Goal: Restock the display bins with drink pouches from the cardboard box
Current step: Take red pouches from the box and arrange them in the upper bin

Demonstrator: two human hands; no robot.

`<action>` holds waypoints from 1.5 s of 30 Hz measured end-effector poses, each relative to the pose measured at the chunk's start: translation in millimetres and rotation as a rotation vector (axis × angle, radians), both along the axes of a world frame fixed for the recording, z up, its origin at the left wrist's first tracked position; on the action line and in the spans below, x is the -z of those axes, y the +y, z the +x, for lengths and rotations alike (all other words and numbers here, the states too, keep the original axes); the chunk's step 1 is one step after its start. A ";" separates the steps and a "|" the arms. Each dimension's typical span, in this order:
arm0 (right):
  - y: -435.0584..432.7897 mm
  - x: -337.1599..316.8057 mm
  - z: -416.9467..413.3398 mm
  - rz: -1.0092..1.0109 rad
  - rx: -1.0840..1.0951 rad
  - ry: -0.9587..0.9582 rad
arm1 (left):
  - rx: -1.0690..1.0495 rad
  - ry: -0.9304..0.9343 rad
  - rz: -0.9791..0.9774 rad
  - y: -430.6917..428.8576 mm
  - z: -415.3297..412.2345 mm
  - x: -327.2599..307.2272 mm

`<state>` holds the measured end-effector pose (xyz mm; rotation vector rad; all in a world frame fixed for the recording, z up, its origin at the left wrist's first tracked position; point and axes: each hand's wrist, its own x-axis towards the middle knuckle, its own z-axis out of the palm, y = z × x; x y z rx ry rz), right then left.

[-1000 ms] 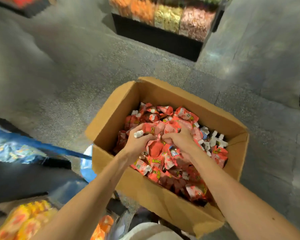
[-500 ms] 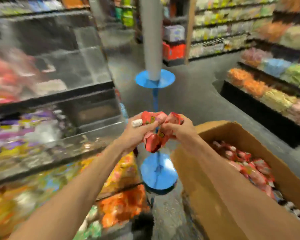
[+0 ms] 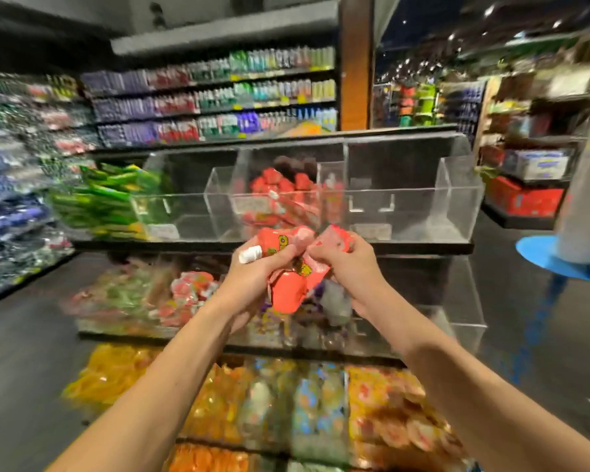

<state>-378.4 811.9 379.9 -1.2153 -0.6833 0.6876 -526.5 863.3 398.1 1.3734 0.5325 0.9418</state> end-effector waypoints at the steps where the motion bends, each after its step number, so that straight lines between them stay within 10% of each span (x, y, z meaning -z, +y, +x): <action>1: 18.5 -5.8 -14.2 0.003 0.026 -0.025 | 0.002 -0.015 -0.003 19.5 -12.6 -4.5; 15: 131.4 -79.6 -35.1 0.137 0.114 -0.207 | 0.074 -0.128 0.041 160.8 4.4 -63.0; 30: 241.1 -95.3 117.2 -0.233 0.183 -1.252 | -0.086 -0.014 0.038 252.9 79.8 -96.1; 45: 343.9 -75.7 106.7 -0.532 0.360 -1.476 | 0.097 0.019 0.115 327.2 91.5 -84.4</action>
